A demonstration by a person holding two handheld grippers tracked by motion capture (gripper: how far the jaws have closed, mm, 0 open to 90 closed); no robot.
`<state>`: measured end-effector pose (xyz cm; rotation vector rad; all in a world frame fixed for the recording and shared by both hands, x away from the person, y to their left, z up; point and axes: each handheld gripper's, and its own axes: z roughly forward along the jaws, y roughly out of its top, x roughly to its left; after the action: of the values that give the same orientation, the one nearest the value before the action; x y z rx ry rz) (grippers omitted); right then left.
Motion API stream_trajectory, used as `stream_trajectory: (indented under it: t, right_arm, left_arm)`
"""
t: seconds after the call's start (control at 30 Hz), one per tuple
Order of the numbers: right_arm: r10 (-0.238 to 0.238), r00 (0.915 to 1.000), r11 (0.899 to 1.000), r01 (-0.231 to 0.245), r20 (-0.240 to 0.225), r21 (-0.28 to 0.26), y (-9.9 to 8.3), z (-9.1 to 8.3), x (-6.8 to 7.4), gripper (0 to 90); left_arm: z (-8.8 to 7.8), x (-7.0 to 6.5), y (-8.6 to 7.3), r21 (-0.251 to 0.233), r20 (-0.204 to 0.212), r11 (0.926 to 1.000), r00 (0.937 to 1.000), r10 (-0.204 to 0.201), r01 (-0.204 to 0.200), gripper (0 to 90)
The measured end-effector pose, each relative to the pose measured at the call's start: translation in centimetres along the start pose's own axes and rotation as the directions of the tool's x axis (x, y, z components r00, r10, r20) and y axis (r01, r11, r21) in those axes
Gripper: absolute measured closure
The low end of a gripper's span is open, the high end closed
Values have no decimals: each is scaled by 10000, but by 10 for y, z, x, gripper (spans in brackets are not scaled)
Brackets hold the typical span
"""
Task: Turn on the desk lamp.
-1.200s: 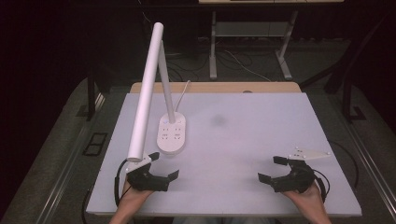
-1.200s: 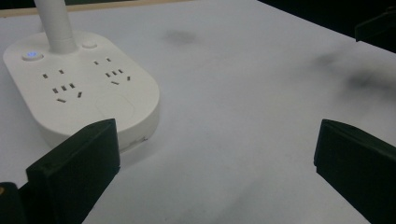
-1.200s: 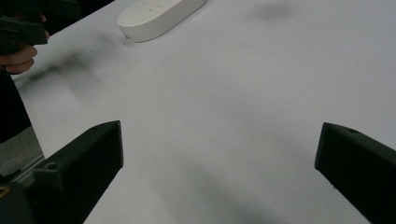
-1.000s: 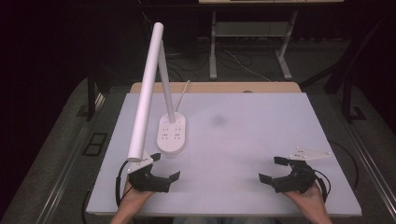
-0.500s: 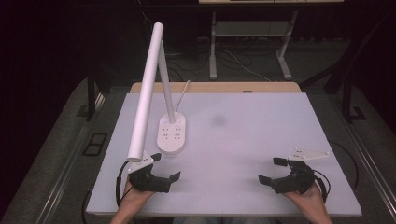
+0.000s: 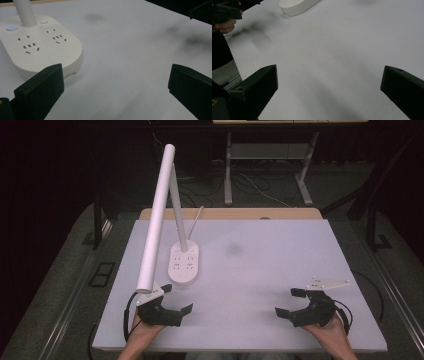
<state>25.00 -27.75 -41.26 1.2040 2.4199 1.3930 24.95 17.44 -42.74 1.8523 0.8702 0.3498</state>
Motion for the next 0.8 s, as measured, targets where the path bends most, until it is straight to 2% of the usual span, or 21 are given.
stream_trajectory:
  t: [0.23, 0.8]
  right_arm:
    - [-110, 9999, 9999, 110, -63, -24, 8, 1, 2, 4]
    - [-123, 9981, 9999, 120, -603, -55, 29, 14, 4, 5]
  left_arm:
    - [-1, 1, 0, -36, -29, 10000, 10000, -21, 21, 0]
    - [-1, 1, 0, -26, -71, 10000, 10000, -53, 53, 0]
